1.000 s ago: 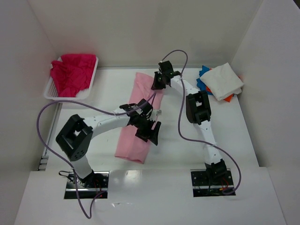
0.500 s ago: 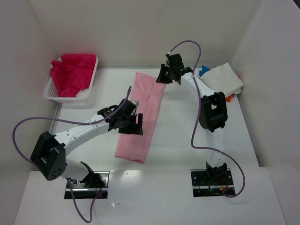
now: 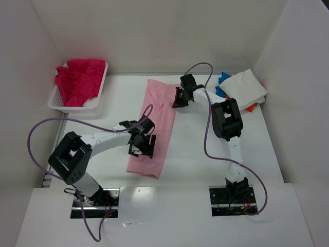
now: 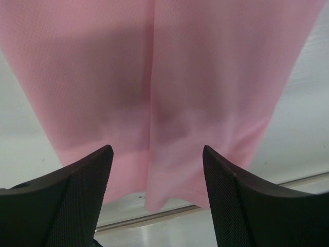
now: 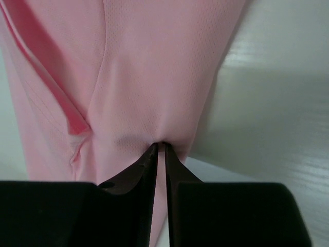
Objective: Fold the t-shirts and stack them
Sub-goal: Rotate the tshirt 90 degrees
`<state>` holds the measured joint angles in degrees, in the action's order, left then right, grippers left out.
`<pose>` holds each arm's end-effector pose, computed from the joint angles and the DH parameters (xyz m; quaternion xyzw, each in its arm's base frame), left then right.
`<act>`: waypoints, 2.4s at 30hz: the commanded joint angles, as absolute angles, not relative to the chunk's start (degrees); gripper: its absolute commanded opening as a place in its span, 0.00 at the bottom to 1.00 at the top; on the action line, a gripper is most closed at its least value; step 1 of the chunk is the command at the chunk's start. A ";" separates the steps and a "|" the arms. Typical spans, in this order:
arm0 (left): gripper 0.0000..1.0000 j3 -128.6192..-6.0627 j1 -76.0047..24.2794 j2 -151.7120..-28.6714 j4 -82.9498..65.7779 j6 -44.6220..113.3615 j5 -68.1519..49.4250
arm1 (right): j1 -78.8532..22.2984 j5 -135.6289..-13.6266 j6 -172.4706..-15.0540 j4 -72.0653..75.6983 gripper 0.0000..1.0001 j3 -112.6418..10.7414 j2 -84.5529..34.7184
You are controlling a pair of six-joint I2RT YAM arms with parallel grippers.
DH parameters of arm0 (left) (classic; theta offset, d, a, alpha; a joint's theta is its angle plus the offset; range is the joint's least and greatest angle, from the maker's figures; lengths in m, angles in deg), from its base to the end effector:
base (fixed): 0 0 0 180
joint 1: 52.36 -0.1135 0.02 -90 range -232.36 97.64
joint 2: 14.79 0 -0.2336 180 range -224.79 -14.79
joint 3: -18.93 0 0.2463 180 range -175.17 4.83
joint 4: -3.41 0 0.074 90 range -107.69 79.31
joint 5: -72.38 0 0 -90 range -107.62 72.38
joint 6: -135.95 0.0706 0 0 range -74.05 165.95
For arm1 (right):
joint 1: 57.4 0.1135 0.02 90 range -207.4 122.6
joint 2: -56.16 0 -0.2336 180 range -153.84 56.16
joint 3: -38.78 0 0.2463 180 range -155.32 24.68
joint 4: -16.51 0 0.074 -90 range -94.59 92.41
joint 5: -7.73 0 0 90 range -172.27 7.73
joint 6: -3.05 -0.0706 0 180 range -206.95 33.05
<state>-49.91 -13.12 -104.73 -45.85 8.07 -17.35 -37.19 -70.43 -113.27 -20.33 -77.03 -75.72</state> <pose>0.2307 -0.1889 0.1222 0.0121 0.9853 -0.1081 0.1319 0.4632 0.1860 0.1051 0.0175 0.9434 0.2148 0.2520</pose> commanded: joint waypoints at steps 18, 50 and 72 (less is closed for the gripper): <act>0.77 -57.48 -10.00 -115.93 -45.25 11.82 -8.67 | -36.31 -71.37 -112.00 -26.94 0.15 -99.59 -88.44; 0.79 -95.05 -34.17 -134.74 -24.75 18.28 -11.57 | -24.82 -69.70 -117.45 -14.02 0.11 -41.58 -39.71; 0.79 -104.86 -31.44 -149.05 -11.83 11.08 -0.57 | -20.67 -67.35 -119.20 -12.62 0.05 -37.89 -43.86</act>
<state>-102.13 -32.02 -146.89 -13.35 12.29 -3.72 -21.15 -67.84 -118.95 -14.66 -38.20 -43.72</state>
